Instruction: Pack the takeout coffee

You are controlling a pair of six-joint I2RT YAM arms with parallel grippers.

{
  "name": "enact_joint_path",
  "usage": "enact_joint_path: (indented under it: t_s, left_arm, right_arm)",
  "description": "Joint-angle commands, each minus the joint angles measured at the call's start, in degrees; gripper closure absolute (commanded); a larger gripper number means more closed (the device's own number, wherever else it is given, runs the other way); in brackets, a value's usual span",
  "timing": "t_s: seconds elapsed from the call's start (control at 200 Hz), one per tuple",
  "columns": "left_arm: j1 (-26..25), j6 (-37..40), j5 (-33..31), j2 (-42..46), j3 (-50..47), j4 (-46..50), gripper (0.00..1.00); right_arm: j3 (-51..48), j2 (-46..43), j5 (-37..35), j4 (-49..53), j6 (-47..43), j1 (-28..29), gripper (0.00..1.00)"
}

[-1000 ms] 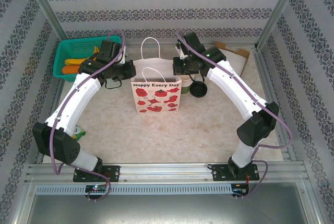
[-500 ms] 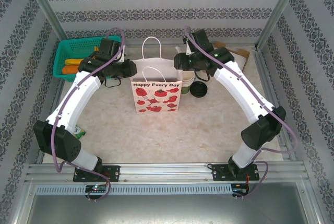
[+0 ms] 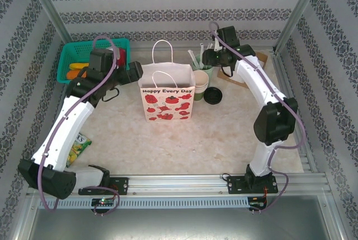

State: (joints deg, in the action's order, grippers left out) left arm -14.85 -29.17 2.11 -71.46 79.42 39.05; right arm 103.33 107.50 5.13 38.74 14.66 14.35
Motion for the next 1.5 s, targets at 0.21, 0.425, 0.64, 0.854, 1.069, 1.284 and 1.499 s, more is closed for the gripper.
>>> enact_joint_path:
  t_s: [0.21,0.425,0.64,0.854,1.069,1.284,1.499]
  left_arm:
    - [0.9,-4.6,-7.9,1.2,-4.0,-5.7,0.0]
    - [0.8,-4.6,-6.7,-1.4,-2.1,-3.4,0.0]
    - [0.8,-4.6,-6.7,-1.4,-2.0,-2.8,0.0]
    - [1.2,-4.2,-2.9,-2.6,-0.8,-2.9,0.0]
    - [1.4,-4.5,-3.1,-2.9,-1.2,-2.9,0.0]
    - [1.5,-4.6,-3.0,-3.1,-1.2,-2.8,0.0]
    - [1.6,-4.7,-2.9,-3.0,-1.2,-2.6,0.0]
  right_arm:
    - [5.5,6.8,11.7,-6.5,-8.0,-4.3,0.52]
    - [9.3,9.8,10.2,-7.3,-6.0,-4.2,0.54]
    - [11.6,11.8,5.8,-7.2,-4.5,-4.0,0.56]
    - [14.4,14.1,10.1,-5.7,-5.2,-4.1,0.58]
    - [14.3,14.5,9.3,-5.5,-5.9,-4.1,0.63]
    - [14.1,14.7,8.5,-5.3,-5.9,-4.0,0.7]
    - [13.9,14.7,9.5,-5.1,-6.2,-4.1,0.82]
